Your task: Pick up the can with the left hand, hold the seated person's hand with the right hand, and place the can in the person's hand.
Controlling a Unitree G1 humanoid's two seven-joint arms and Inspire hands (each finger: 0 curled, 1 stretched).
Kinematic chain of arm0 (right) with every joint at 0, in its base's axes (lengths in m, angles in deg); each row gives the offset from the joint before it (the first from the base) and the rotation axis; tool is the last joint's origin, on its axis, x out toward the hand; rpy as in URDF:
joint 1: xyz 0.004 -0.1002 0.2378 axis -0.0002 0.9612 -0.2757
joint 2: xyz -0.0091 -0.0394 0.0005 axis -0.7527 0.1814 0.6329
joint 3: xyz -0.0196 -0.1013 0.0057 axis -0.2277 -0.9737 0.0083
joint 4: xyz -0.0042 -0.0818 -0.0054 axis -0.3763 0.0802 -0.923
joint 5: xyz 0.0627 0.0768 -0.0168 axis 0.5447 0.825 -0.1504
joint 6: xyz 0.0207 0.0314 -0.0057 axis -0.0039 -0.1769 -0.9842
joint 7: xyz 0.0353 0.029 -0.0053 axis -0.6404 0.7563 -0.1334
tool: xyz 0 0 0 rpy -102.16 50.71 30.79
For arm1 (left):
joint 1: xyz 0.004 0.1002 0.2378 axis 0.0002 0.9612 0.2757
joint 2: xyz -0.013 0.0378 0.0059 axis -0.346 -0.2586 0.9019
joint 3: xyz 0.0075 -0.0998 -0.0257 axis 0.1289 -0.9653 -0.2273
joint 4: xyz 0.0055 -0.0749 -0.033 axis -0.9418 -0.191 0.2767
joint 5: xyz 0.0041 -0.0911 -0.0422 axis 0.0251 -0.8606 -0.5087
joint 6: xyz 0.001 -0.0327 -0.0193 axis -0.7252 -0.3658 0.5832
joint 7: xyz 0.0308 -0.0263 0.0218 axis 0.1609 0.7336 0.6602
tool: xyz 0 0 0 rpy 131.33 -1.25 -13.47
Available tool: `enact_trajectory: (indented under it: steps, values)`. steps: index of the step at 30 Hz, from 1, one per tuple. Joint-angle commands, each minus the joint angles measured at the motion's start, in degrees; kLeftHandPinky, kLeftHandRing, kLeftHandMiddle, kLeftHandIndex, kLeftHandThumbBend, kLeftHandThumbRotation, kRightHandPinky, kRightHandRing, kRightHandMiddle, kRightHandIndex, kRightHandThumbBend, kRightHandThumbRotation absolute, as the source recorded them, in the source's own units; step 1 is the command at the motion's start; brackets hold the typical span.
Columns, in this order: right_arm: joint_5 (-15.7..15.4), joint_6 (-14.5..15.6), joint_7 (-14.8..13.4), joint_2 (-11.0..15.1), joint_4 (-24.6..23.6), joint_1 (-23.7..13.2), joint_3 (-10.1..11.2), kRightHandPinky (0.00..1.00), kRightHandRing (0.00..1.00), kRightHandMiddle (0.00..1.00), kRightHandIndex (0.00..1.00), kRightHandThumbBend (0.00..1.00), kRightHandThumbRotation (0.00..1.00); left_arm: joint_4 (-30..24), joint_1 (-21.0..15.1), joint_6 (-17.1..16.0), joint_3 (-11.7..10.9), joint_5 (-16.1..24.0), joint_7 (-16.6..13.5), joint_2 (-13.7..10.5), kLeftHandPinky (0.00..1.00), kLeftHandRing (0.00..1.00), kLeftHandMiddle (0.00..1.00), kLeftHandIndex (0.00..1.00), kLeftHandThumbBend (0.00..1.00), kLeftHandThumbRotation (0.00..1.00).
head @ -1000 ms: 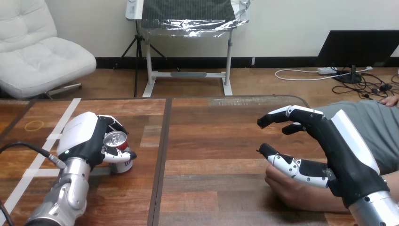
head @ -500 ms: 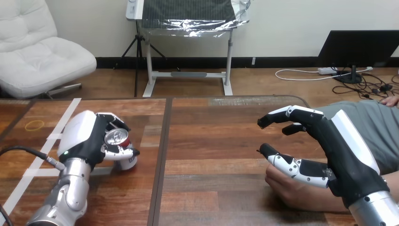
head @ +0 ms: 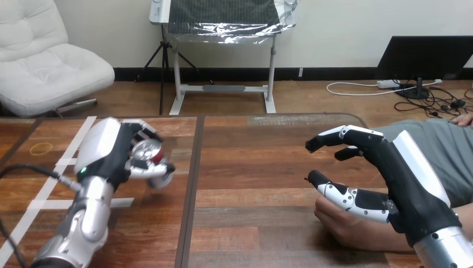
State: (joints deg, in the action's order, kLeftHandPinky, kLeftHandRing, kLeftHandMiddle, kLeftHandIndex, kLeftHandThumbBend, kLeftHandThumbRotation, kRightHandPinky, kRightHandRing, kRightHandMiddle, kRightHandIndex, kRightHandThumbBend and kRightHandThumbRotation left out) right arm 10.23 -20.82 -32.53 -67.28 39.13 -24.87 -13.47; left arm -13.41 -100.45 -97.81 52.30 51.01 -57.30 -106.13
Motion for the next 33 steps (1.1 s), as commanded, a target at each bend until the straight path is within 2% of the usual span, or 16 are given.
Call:
enact_trajectory:
  steps: [1, 20, 33]
  values:
    - [-0.3, 0.1, -0.5, 0.4, -2.9, -3.5, 0.8, 0.68, 0.78, 0.73, 0.62, 0.5, 0.0, -6.6, -2.6, -0.7, -1.1, -0.8, 0.2, 0.0, 0.38, 0.44, 0.5, 0.53, 0.65, 0.0]
    - [-1.5, 0.5, -1.0, 0.1, -3.3, -3.4, 0.7, 0.68, 0.78, 0.73, 0.63, 0.52, 0.0, -17.3, -0.8, 2.5, -1.3, 0.5, 3.6, -0.2, 0.38, 0.44, 0.5, 0.52, 0.64, 0.0]
    - [-1.2, 0.6, -0.6, 0.6, -3.1, -4.0, 1.5, 0.68, 0.78, 0.74, 0.63, 0.55, 0.0, -22.2, -0.2, 2.6, -1.8, -0.4, 5.9, 0.5, 0.4, 0.45, 0.5, 0.52, 0.64, 0.0]
